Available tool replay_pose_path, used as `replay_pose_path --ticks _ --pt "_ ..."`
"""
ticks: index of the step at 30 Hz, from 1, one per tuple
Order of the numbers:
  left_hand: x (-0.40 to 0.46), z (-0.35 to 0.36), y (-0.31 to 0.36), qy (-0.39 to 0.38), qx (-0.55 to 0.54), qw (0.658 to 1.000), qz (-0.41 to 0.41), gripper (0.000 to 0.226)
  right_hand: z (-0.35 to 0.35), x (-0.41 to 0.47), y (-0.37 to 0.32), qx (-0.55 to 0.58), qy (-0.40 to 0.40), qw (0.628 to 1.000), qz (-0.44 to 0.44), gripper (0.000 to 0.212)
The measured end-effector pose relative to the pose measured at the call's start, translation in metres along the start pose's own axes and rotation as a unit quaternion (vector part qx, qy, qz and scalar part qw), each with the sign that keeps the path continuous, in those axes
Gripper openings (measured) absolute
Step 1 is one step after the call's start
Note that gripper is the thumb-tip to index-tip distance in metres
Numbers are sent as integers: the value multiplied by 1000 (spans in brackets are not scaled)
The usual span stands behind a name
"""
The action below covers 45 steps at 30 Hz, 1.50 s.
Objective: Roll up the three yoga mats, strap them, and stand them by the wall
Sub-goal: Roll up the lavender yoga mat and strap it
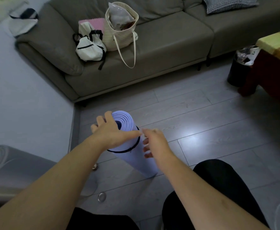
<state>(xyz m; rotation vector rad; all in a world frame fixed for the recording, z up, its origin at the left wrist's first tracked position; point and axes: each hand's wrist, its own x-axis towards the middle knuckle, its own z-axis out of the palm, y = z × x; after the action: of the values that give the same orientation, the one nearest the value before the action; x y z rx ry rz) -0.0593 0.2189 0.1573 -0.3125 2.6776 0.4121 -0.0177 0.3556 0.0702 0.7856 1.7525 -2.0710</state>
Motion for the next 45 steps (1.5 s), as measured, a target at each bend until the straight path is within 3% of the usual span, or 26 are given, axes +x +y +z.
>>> replay_pose_path --ticks 2,9,14,20,22,25,27,29,30,32,34,35,38,42,45 --pt "-1 6 -1 35 17 999 22 119 9 13 7 -20 -39 999 0 25" --pt "9 12 -8 81 25 994 74 103 12 35 12 -152 -4 984 -92 32" --pt "12 9 -5 65 12 995 80 101 0 55 56 -215 19 975 46 31" --pt "16 2 -10 62 3 996 67 101 -6 73 61 -162 84 980 74 14" --pt "15 3 -12 61 3 996 72 101 -3 60 54 -142 92 985 32 13" --pt "14 5 -9 64 -4 994 85 107 4 32 20 -53 67 988 -125 26" --pt "16 2 -6 65 -48 994 80 104 7 15 -11 -5 -22 971 -240 31" --pt "20 -6 -5 40 -162 984 61 93 12 5 -32 -34 -101 949 -296 34" --pt "20 -9 -7 15 -257 965 54 86 14 3 -37 -77 -109 944 -302 40" --pt "19 -7 -18 -20 -457 889 30 55 15 2 -41 -188 -63 936 -290 47" --pt "20 1 -35 -10 -560 828 -26 31 8 2 -42 -225 -19 931 -285 43" --pt "19 7 -45 -4 -570 820 -46 25 5 1 -43 -219 -17 933 -286 41" --pt "16 29 -58 -41 -515 855 -46 18 2 0 -40 -238 -19 925 -295 39" --pt "14 42 -52 -57 -530 845 -32 19 0 -2 -33 -231 -6 927 -295 37" --pt "16 42 -45 -56 -503 862 8 26 -5 -5 -37 -225 -4 932 -285 39"
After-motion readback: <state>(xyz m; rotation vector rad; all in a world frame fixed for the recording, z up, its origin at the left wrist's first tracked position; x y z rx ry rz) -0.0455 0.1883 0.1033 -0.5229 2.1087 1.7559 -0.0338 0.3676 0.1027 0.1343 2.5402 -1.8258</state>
